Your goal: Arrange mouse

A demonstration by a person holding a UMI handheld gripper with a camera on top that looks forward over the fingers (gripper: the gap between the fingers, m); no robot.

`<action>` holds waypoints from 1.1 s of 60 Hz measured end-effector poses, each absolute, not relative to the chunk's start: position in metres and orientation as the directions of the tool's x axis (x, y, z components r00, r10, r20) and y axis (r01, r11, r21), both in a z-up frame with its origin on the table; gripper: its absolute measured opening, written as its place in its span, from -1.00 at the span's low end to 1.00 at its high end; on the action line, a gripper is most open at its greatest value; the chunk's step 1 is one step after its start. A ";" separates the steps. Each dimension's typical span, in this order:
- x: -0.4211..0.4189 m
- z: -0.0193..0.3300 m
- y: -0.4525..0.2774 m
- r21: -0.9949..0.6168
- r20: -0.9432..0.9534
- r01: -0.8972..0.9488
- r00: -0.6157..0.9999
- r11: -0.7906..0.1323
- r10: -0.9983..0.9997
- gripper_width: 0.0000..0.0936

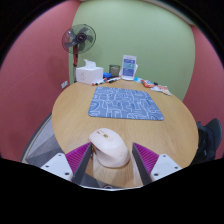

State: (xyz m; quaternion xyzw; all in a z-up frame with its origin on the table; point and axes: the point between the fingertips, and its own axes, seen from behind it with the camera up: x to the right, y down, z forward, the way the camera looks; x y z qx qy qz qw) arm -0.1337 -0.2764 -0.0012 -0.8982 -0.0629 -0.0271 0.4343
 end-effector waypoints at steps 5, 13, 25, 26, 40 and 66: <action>-0.132 -0.001 -0.259 -0.780 0.110 0.146 0.989 -0.608 0.097 0.74; -0.128 -0.005 -0.240 -0.778 0.105 0.143 0.990 -0.611 0.098 0.62; -0.136 -0.008 -0.238 -0.785 0.049 0.107 0.993 -0.610 0.111 0.06; -0.136 -0.007 -0.238 -0.786 0.048 0.105 0.993 -0.610 0.109 0.03; -0.135 0.030 -0.241 -0.791 0.010 0.069 0.995 -0.607 0.099 -0.15; -0.093 0.193 -0.025 -0.926 -0.015 0.000 0.999 -0.378 0.036 -0.16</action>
